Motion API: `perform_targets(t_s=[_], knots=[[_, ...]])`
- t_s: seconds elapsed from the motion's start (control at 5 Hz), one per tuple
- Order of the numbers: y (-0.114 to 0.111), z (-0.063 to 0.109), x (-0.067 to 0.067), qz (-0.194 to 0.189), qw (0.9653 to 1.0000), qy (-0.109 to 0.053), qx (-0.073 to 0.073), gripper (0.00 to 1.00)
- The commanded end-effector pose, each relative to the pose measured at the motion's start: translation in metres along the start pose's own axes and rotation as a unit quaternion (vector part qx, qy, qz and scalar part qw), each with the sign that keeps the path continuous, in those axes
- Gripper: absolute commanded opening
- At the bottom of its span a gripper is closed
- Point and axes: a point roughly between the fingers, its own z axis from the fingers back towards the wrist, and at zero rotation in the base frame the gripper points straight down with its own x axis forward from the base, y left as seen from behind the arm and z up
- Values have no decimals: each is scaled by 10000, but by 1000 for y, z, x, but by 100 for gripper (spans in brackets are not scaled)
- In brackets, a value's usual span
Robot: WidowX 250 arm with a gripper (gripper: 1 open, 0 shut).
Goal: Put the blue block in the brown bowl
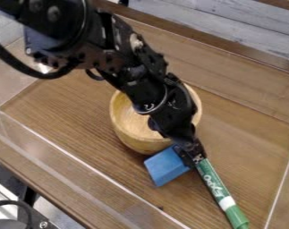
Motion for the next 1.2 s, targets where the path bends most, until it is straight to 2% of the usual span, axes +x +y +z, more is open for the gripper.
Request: perform_targets(t_s=[0.0,1.0], knots=[[8,-6,-9,157,9997,167,-43,0],[20,-13,-18,288,9993,201,-148,0]])
